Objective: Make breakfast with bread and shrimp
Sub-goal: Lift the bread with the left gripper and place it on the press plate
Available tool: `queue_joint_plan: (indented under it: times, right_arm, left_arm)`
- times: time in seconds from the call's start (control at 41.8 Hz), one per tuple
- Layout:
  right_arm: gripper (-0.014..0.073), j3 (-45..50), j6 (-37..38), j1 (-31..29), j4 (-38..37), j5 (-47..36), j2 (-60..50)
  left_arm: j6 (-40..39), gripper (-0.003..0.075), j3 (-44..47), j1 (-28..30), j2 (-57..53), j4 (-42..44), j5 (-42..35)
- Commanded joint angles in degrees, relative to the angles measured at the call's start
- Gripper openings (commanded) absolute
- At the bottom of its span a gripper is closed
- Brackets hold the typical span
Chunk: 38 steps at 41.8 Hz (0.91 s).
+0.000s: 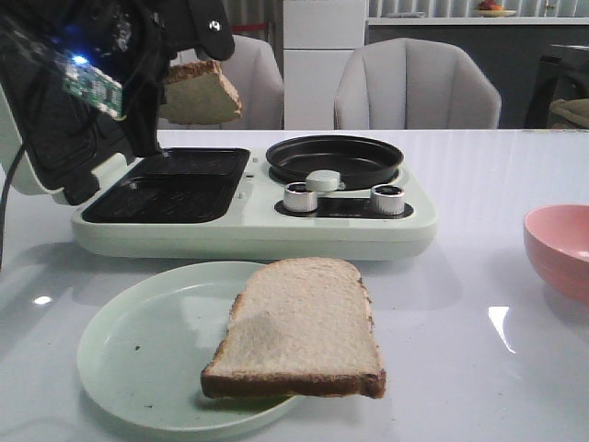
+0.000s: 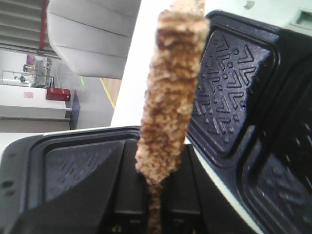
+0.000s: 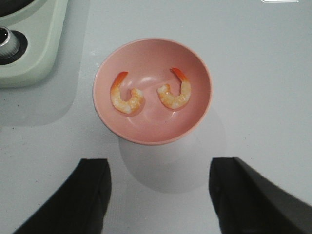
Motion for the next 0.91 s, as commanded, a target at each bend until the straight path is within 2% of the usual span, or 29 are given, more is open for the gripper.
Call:
queue_joint_plan:
  times: [0.0, 0.263, 0.383, 0.526, 0.741, 0.885]
  right_arm:
    - [0.0539, -2.0, 0.0, -0.3, 0.3, -3.8, 0.0]
    - [0.0539, -2.0, 0.0, -0.3, 0.3, -3.8, 0.0]
    - [0.0539, -2.0, 0.0, -0.3, 0.3, -3.8, 0.0]
    - [0.0539, -2.0, 0.0, -0.3, 0.3, -3.8, 0.0]
    - [0.0539, -2.0, 0.0, -0.3, 0.3, -3.8, 0.0]
    - [0.0539, -2.0, 0.0, -0.3, 0.3, -3.8, 0.0]
  left_arm:
    - [0.0, 0.0101, -5.1, 1.4, 0.9, 3.7, 2.3]
    - [0.0, 0.0102, -11.7, 4.8, 9.2, 3.7, 1.6]
    - [0.0, 0.0114, -12.9, 5.9, 10.8, 3.7, -2.2]
    - [0.0, 0.0227, -13.0, 6.9, 11.7, 3.7, -4.4]
    - [0.0, 0.0506, -13.0, 7.4, 12.1, 3.7, -6.5]
    - [0.0, 0.0531, -13.0, 7.4, 12.1, 3.7, -6.3]
